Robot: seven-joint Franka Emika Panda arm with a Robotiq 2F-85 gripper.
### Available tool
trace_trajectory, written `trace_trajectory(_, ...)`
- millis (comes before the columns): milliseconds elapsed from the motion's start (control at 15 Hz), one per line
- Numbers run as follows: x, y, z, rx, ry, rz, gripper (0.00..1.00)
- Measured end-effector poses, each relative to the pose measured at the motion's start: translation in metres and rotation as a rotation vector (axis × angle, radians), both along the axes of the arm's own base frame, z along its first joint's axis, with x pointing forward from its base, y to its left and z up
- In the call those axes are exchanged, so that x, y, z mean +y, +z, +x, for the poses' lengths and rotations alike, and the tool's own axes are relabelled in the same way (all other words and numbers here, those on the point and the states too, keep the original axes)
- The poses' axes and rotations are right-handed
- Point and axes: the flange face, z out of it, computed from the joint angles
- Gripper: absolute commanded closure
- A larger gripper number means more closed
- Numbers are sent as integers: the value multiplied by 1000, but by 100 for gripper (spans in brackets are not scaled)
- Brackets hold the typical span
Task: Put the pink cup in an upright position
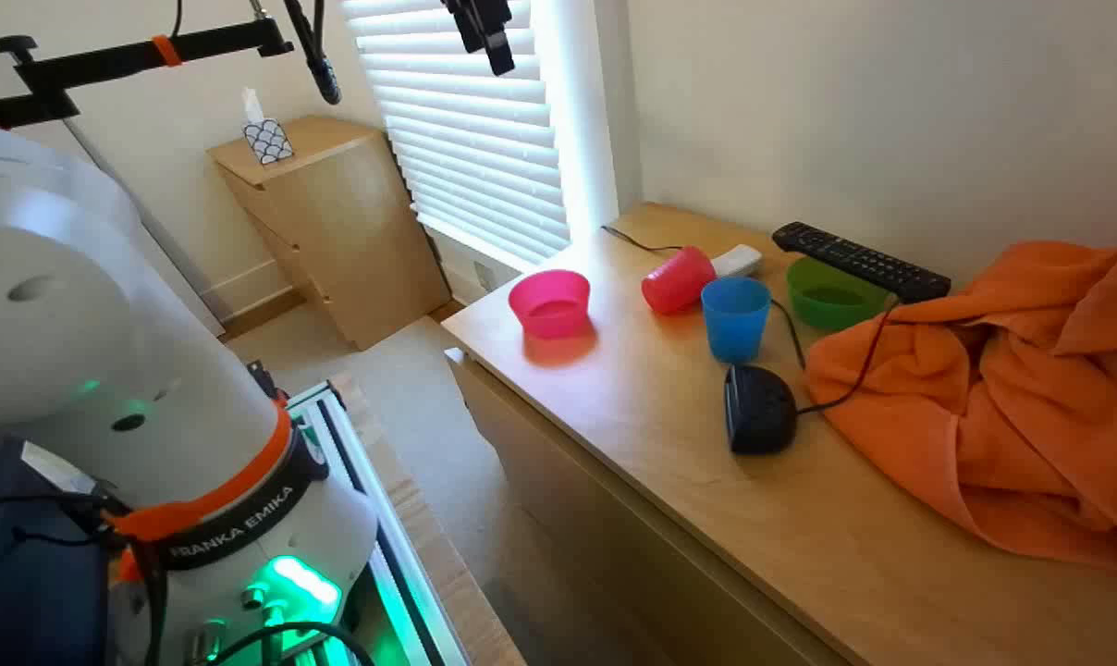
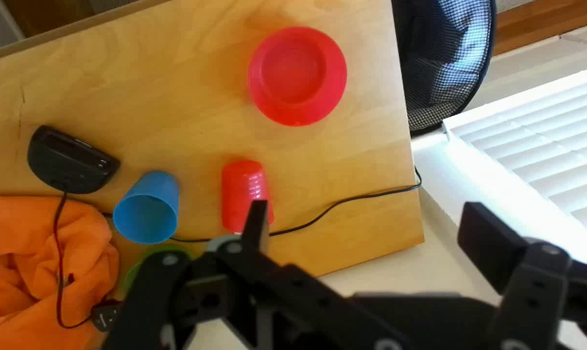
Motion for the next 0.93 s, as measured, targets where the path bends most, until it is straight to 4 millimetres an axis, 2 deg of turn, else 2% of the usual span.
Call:
trace_trajectory(267, -1, 0, 1, -1, -2, -1, 0)
trace_trajectory(400, -11, 1, 7, -19, -15, -1, 0)
trace_trajectory(600, -54, -15, 25, 17, 73, -4, 0)
trace_trajectory(933, -143, -64, 76, 104, 288, 61, 0)
